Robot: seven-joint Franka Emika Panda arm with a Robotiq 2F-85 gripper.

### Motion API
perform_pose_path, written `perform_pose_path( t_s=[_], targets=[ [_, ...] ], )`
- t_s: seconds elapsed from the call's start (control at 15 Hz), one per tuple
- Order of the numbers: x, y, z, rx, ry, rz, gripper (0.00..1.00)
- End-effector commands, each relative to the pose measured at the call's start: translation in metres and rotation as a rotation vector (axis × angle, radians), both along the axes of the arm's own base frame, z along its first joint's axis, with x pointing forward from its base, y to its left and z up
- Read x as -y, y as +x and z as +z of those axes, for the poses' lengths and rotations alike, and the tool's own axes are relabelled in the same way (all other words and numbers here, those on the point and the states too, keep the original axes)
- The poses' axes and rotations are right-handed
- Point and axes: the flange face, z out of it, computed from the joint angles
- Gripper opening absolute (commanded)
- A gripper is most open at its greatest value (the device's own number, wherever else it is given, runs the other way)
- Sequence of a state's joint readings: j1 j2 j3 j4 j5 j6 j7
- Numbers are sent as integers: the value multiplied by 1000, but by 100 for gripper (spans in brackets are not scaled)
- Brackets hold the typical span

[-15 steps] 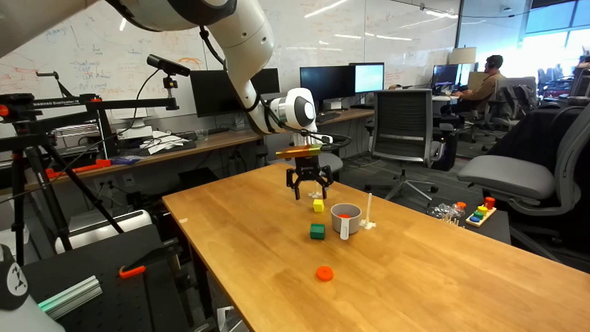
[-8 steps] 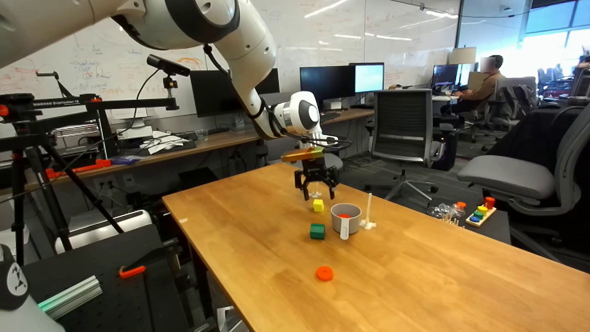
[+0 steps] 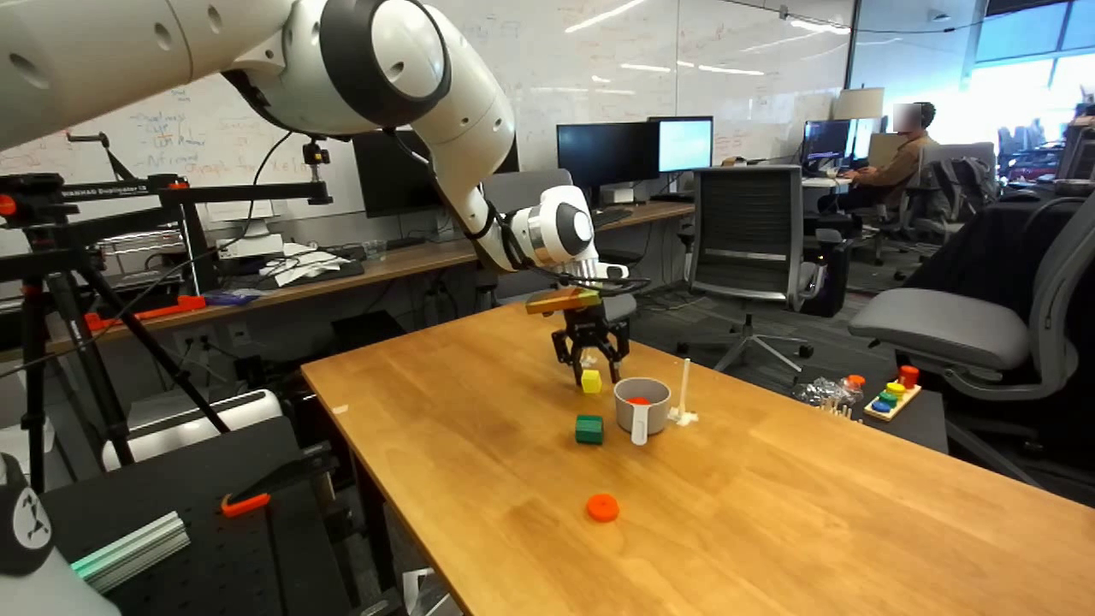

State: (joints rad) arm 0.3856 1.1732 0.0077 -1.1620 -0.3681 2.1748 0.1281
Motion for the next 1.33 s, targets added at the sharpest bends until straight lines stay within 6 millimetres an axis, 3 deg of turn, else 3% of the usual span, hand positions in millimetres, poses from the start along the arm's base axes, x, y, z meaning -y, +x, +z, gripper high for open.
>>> perform_pose_path(
  t_s=[0.0,0.27,0.33,0.73,1.27],
  targets=[
    [-6,13,3,23,-25,-27,42],
    [2,19,5,31,-31,-60,12],
    [4,20,7,31,-30,-68,8],
    [17,26,13,36,-30,-124,8],
    [26,51,95,144,-4,-161,8]
  ],
)
